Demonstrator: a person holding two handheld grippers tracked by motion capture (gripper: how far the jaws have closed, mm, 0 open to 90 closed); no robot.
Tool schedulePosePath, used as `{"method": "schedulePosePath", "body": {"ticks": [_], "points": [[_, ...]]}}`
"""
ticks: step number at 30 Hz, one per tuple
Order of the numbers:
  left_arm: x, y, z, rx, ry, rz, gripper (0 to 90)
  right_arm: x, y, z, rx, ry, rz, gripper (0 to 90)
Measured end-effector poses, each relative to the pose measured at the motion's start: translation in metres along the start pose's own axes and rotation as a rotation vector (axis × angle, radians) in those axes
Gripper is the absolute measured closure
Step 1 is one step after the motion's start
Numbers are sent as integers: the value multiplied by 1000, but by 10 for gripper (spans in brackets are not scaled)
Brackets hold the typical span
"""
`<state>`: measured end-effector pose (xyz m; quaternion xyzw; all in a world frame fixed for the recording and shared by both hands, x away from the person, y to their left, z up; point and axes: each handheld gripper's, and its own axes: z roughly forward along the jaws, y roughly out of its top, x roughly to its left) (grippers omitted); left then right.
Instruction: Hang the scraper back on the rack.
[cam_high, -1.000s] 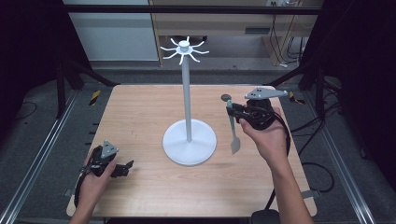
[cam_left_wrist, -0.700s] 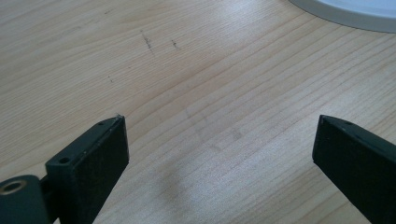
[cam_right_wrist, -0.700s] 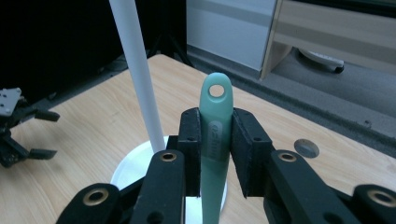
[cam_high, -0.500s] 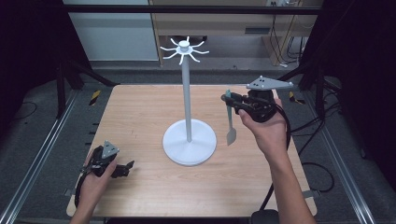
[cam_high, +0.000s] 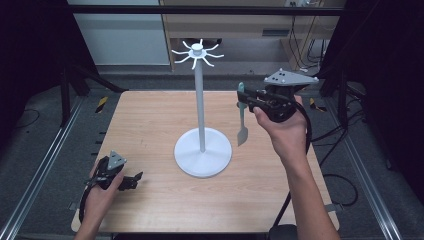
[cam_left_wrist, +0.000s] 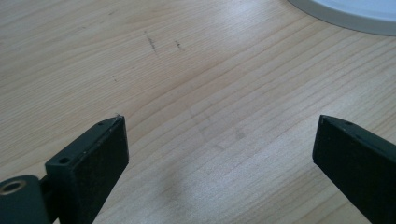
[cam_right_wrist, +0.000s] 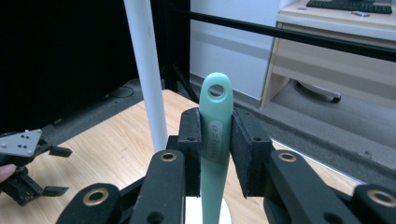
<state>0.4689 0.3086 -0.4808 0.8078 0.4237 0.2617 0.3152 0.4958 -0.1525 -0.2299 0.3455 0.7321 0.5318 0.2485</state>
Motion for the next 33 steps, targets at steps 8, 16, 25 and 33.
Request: {"method": "schedulePosePath", "body": {"ticks": [8,16,25,33], "points": [[2,0,-3,-12,15,-17,32,9,16,-3,-23,20,-17,746],[4,-1,-4,-18,14,-26,32,14,23,-2,-43,42,-25,746],[2,-1,-4,-21,0,-29,32,32,37,-6,-68,64,-46,746],[2,0,-4,-29,-11,-29,32,41,47,-6,-74,65,-57,746]]}}
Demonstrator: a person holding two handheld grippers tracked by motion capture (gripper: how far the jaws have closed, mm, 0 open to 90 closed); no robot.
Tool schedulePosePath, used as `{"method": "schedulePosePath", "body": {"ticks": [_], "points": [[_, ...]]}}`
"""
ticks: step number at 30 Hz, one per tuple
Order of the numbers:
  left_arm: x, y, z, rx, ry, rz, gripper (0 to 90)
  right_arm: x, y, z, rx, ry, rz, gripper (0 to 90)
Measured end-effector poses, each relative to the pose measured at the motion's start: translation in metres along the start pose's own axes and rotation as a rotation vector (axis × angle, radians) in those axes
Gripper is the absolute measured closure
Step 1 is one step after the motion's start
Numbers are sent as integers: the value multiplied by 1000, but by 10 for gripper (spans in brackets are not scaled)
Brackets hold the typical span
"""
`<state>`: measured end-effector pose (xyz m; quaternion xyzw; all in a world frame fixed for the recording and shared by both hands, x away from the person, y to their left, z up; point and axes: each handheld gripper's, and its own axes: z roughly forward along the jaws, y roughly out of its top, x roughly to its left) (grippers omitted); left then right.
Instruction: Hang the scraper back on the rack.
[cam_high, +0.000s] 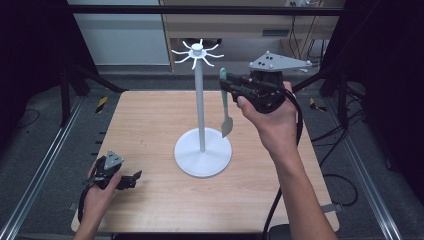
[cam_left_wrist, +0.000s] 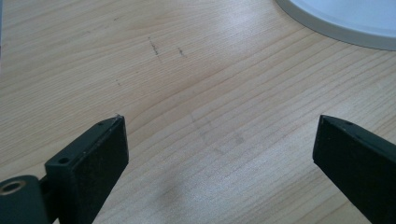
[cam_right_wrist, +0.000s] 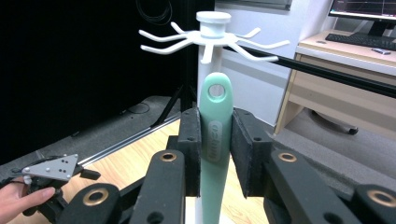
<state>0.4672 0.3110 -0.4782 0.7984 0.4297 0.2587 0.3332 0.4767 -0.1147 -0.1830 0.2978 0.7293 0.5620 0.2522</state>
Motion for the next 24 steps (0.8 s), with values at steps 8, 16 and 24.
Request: {"method": "schedulePosePath", "body": {"ticks": [8,16,24], "points": [[-1,0,0,3,1,6,32,5,6,3,7,-1,-10,746],[-3,0,2,7,-2,8,32,2,7,7,12,8,-5,745],[0,-1,0,0,6,-5,32,5,11,15,18,10,-9,745]]}}
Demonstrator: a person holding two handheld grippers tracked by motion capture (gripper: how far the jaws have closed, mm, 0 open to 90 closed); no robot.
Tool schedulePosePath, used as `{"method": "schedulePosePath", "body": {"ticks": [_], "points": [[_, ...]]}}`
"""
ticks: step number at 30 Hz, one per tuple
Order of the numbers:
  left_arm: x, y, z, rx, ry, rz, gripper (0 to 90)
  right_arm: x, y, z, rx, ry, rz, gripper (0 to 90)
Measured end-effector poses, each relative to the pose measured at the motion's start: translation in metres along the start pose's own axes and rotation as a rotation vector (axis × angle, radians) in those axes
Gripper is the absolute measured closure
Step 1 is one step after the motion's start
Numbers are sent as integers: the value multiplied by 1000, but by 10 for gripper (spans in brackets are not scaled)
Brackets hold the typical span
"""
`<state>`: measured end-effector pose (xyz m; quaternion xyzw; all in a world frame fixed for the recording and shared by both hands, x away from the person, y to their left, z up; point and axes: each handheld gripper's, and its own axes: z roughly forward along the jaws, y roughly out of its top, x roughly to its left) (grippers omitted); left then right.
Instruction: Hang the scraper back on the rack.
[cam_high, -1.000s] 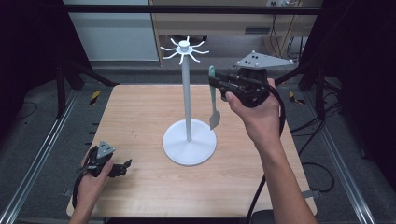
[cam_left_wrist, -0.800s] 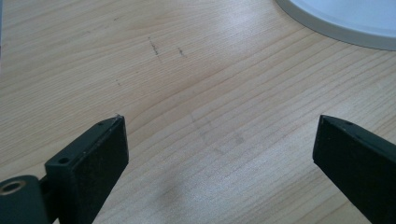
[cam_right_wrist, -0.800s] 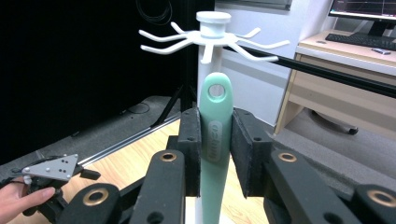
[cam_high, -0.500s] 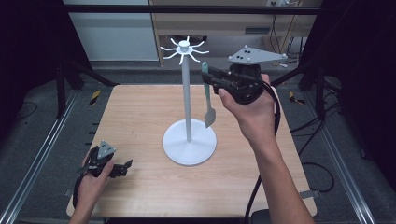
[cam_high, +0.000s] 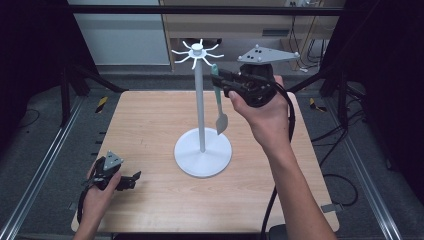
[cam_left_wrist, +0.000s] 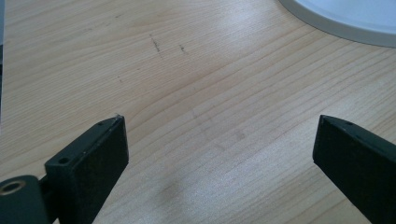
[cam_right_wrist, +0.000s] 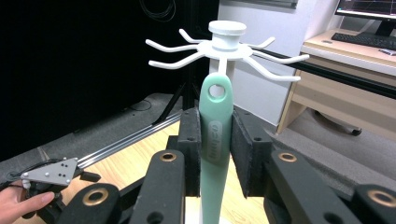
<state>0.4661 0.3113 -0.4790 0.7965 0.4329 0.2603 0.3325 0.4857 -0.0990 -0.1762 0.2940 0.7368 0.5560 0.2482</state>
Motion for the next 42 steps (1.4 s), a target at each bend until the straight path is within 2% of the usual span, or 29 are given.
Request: {"method": "schedulePosePath", "body": {"ticks": [19,42], "points": [[-2,0,1,11,-5,16,32,-3,5,9,31,-11,0,744],[-2,0,1,13,-6,13,32,-1,3,20,22,-4,11,743]]}}
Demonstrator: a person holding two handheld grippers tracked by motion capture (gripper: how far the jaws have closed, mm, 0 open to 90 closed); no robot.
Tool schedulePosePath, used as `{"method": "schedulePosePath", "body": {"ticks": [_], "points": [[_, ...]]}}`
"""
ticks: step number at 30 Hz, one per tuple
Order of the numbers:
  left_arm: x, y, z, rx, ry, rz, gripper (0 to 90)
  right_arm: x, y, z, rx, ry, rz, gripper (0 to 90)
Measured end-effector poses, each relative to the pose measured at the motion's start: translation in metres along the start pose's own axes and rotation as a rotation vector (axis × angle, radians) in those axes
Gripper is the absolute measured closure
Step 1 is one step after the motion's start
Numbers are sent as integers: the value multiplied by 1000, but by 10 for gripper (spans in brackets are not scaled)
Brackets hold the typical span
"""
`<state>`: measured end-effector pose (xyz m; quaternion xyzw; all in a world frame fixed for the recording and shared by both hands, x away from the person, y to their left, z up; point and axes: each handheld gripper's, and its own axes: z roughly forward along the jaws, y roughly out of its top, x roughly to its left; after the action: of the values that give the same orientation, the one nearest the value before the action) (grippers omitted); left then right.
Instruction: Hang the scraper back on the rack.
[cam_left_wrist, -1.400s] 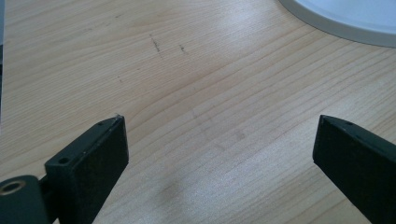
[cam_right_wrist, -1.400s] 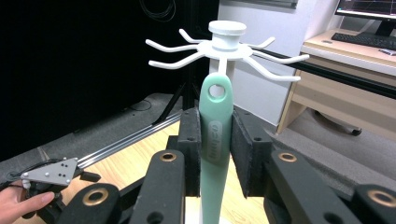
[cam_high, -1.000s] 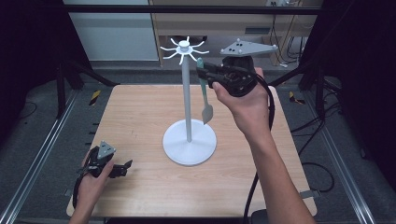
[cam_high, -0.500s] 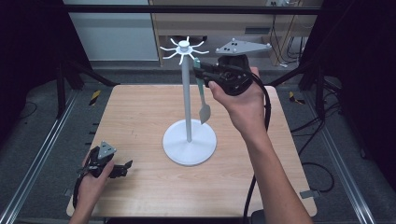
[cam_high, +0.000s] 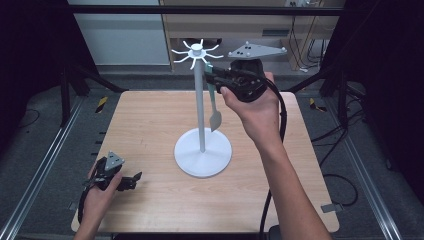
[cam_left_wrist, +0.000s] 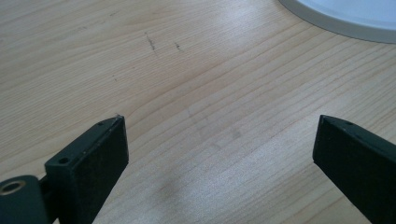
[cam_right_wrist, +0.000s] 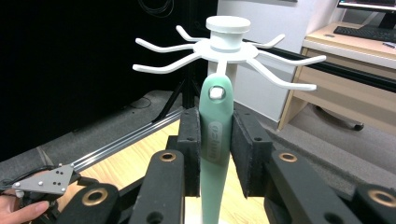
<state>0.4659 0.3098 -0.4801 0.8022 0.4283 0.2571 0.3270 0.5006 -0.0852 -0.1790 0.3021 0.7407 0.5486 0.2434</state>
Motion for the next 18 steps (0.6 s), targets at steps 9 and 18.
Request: {"method": "schedulePosePath", "body": {"ticks": [9,18], "points": [[0,-1,0,-1,2,-5,31,0,-2,0,-14,2,6,741],[0,-1,0,5,2,0,31,-1,-3,-1,-15,3,7,740]]}}
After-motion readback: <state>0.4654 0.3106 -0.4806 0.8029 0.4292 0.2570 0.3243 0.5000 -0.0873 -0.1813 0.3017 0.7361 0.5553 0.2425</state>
